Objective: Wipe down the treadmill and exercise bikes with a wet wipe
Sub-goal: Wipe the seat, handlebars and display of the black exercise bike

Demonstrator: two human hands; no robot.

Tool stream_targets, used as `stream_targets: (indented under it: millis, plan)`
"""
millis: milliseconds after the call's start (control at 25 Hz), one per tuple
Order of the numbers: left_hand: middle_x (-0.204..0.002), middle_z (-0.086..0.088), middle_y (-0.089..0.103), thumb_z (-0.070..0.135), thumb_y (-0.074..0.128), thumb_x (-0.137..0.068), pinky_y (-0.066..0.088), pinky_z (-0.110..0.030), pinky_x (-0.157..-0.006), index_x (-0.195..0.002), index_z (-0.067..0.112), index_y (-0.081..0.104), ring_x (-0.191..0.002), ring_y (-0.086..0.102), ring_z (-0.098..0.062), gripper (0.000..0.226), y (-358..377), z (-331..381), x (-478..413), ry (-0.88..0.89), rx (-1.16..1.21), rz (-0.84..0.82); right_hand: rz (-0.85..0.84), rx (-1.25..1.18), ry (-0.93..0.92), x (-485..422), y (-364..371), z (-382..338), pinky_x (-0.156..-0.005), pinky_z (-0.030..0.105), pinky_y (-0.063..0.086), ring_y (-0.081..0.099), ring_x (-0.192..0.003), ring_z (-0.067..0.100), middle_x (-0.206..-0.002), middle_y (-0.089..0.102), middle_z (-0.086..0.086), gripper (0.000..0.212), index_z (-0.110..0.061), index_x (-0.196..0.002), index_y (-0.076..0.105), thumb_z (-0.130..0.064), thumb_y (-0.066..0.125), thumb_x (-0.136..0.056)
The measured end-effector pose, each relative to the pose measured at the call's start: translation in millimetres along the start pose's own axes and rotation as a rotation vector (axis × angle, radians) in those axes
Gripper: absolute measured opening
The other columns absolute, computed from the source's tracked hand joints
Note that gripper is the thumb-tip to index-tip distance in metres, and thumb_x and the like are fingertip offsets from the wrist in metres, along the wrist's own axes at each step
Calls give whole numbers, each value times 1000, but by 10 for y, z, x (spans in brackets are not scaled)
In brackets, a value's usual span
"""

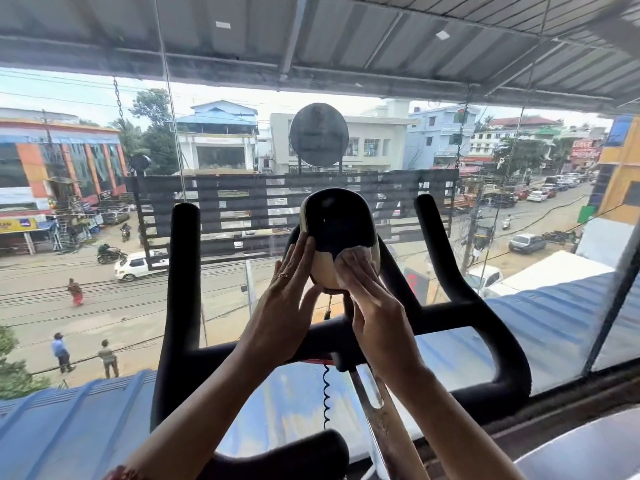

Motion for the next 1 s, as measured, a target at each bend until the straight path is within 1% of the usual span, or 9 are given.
stream_targets:
  millis: [80, 200, 320, 520, 600, 720, 880, 920, 1000]
  plan:
    - [-156, -2, 12, 31, 36, -94, 14, -24, -117, -149, 9, 11, -145, 9, -12, 64, -7, -9, 13, -1, -1, -2, 13, 24, 5, 17, -43, 45, -114, 24, 26, 37, -136, 18, -139, 49, 9, 61, 1, -130, 52, 20, 42, -73]
    - [-157, -3, 12, 31, 36, -95, 13, -24, -117, -149, 10, 10, -145, 8, -11, 63, 5, -14, 16, 0, -9, -14, 23, -18, 107, -19, 18, 61, -114, 28, 26, 37, -136, 24, -139, 50, 14, 65, 3, -131, 51, 25, 44, -70]
    - [-157, -3, 11, 31, 35, -95, 12, -20, -116, -149, 10, 10, -145, 7, -9, 63, -1, -9, 21, -4, -4, -17, 4, 0, 61, 60, 27, -1, -113, 28, 29, 41, -134, 25, -137, 52, 12, 64, 3, -128, 55, 23, 42, -69]
    - [-156, -5, 12, 28, 35, -95, 7, -14, -115, -148, 8, 11, -145, 5, -7, 62, -29, 40, 12, 11, -3, -14, 167, -93, 270, -123, -143, 353, -108, 32, 34, 40, -134, 27, -142, 40, 6, 48, 2, -135, 47, 11, 48, -88]
    - [-155, -4, 13, 22, 39, -96, 7, -12, -114, -147, 9, 11, -144, 5, -6, 60, -38, 46, -1, 2, 17, -10, 119, -108, 225, -293, -24, 221, -112, 34, 28, 37, -136, 30, -142, 43, 12, 48, 4, -135, 46, 13, 45, -87]
    - [-152, -1, 16, 5, 42, -90, 8, -7, -111, -146, 6, 20, -142, 7, -3, 61, -88, 38, 12, -23, 45, 16, -62, -86, 87, -377, 220, -145, -117, 36, 18, 33, -138, 31, -141, 46, 18, 57, 5, -134, 47, 12, 39, -78]
    - [-149, 6, 14, 9, 40, -88, 6, -1, -107, -144, 11, 15, -136, 6, 4, 61, -183, -19, 87, -89, 26, 40, -63, 88, -145, 14, 177, -411, -105, 34, 40, 50, -126, 27, -126, 61, 14, 42, 4, -115, 64, 5, 38, -81]
    - [-149, 7, 13, 11, 40, -88, 6, -2, -108, -144, 13, 14, -137, 6, 4, 62, -182, -33, 90, -99, 25, 29, -11, 104, -110, 98, 106, -310, -102, 31, 43, 54, -122, 26, -124, 62, 13, 40, 3, -113, 66, 9, 44, -80]
    - [-153, 5, 12, 16, 41, -90, 6, -9, -112, -147, 13, 14, -141, 7, 0, 63, -142, 13, 84, -69, 8, 4, 153, -14, 155, 176, -81, 61, -99, 28, 44, 56, -119, 22, -124, 60, 10, 39, 2, -114, 65, 14, 61, -77]
Point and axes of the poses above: each hand's wrist, its own x-axis away from the middle knuckle, its own y-axis out of the palm, z = x × y, the point moved 10 cm from there along -x, towards the middle knuckle
